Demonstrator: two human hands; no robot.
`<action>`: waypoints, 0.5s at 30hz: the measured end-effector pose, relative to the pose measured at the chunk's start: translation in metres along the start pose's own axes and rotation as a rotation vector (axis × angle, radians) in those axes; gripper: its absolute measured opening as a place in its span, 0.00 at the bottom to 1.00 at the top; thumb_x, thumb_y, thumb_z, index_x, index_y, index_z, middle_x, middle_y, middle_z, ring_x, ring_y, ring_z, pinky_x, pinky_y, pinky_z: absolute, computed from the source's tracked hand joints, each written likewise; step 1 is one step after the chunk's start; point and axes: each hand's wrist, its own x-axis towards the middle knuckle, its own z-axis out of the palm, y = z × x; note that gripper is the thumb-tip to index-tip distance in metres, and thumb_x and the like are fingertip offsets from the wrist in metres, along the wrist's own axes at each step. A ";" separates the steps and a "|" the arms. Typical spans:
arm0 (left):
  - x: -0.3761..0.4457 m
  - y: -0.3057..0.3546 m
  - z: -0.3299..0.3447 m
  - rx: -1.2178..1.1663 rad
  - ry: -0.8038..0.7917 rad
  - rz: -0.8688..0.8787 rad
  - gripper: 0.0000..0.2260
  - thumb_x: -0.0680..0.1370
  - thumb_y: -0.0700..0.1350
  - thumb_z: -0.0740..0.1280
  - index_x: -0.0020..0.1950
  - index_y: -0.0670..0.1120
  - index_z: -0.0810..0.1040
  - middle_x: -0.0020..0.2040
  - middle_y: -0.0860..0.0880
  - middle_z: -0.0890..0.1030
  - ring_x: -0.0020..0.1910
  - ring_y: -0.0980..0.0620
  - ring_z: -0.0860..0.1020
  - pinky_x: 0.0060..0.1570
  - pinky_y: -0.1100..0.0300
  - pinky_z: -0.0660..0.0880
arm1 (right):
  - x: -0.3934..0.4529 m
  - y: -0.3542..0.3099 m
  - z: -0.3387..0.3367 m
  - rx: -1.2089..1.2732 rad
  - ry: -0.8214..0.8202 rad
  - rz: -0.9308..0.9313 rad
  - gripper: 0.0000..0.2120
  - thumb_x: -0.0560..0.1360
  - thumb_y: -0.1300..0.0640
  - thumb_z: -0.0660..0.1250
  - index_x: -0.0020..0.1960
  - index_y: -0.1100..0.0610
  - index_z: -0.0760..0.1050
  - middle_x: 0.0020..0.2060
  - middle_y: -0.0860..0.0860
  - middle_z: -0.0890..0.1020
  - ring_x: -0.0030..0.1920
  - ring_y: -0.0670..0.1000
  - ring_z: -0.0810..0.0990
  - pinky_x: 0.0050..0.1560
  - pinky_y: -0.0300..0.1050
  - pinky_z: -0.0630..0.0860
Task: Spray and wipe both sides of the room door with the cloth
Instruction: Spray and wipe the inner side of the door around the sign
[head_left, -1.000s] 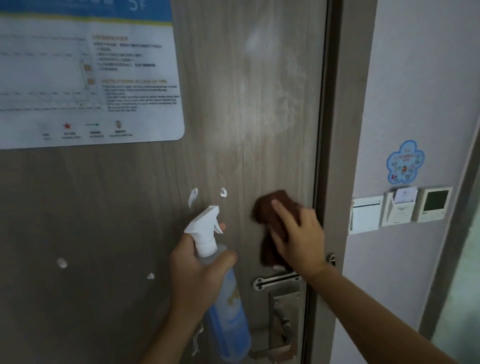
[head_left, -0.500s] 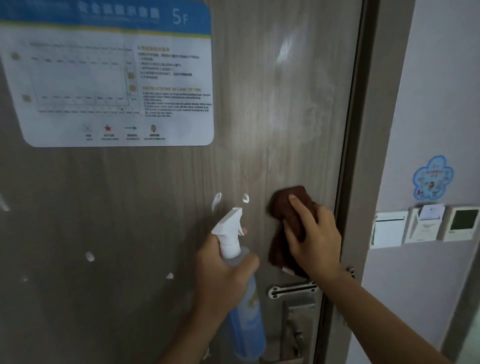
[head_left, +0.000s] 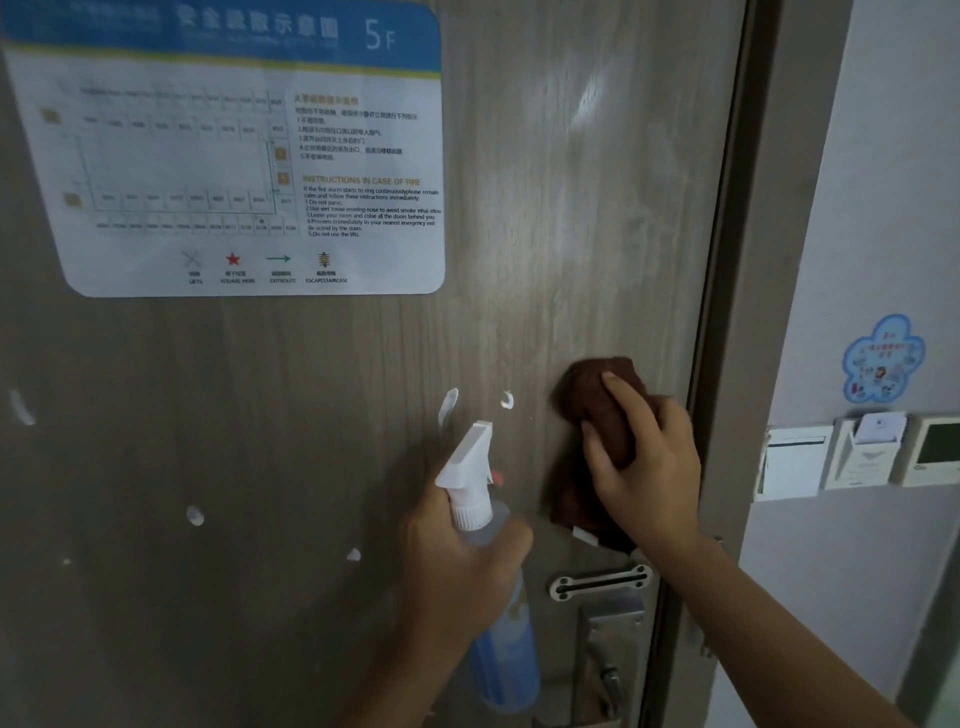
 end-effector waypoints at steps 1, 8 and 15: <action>0.000 0.000 -0.001 0.005 0.000 -0.001 0.09 0.63 0.43 0.73 0.40 0.50 0.77 0.32 0.49 0.80 0.29 0.52 0.78 0.31 0.54 0.77 | 0.002 0.000 0.000 -0.001 0.019 0.024 0.25 0.79 0.48 0.70 0.74 0.54 0.74 0.53 0.57 0.76 0.50 0.55 0.76 0.47 0.45 0.74; 0.007 -0.001 -0.024 -0.049 0.086 0.025 0.10 0.62 0.41 0.74 0.41 0.49 0.79 0.36 0.50 0.83 0.31 0.55 0.80 0.32 0.60 0.78 | -0.018 -0.050 0.040 0.032 0.051 0.054 0.25 0.78 0.47 0.68 0.73 0.52 0.74 0.50 0.57 0.76 0.45 0.56 0.77 0.41 0.45 0.75; 0.015 -0.009 -0.050 -0.082 0.066 0.009 0.12 0.62 0.41 0.74 0.44 0.46 0.79 0.37 0.48 0.83 0.32 0.55 0.81 0.30 0.65 0.77 | -0.002 -0.048 0.032 -0.097 0.037 -0.045 0.23 0.76 0.48 0.68 0.69 0.53 0.77 0.49 0.57 0.77 0.44 0.55 0.77 0.38 0.46 0.75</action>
